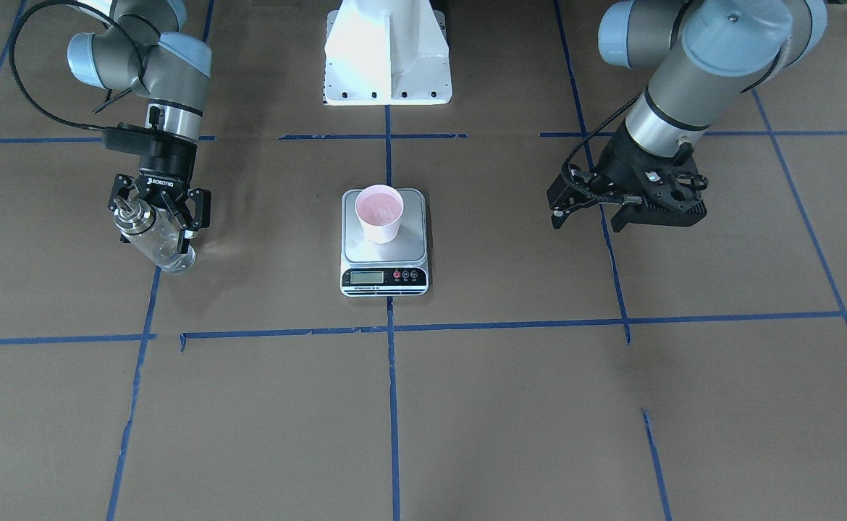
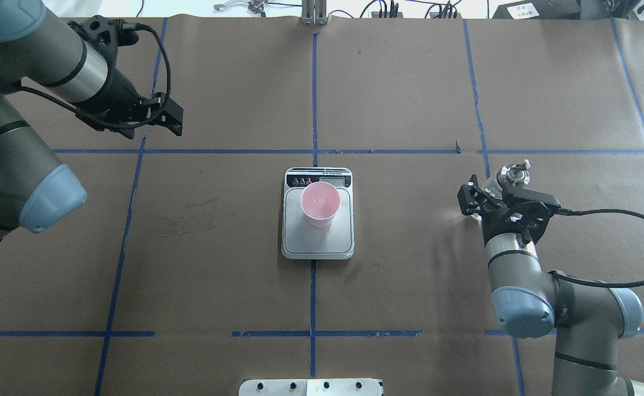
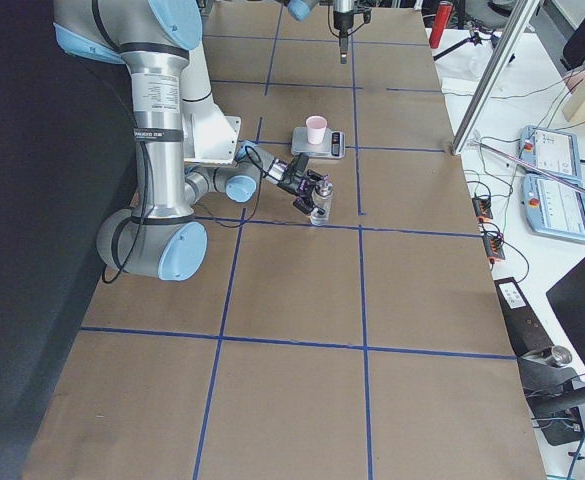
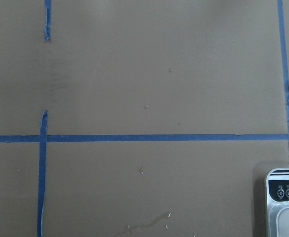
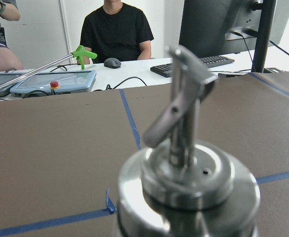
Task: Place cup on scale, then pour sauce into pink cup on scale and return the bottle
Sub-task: 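Carry the bottle back to its starting spot and lower it onto the table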
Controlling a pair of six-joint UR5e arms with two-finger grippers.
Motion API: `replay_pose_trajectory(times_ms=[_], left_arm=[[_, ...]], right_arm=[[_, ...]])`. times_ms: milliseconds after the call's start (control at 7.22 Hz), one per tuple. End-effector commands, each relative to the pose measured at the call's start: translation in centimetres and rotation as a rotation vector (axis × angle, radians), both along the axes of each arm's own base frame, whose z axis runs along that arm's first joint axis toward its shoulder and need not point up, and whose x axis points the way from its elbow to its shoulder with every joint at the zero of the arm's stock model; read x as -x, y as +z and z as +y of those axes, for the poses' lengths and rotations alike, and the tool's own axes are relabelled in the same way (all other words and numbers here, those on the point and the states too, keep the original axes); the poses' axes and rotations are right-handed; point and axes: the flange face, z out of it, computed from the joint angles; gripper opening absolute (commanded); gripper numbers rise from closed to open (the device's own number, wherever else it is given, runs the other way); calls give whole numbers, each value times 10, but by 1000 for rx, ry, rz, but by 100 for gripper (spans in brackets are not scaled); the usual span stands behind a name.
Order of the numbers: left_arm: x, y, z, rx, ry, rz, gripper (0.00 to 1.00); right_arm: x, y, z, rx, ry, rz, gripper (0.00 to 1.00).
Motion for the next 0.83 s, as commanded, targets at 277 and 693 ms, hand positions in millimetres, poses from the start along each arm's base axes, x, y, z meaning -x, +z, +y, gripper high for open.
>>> replay_pose_trajectory(times_ms=[277,693], left_arm=[[3,-4,2,-6,-2,6,95],[7,-6,2,-8,-9,9,95]], right_arm=[[3,6,20,-25,-19,23,100],[-14,8,63,-47,-87,38,100]])
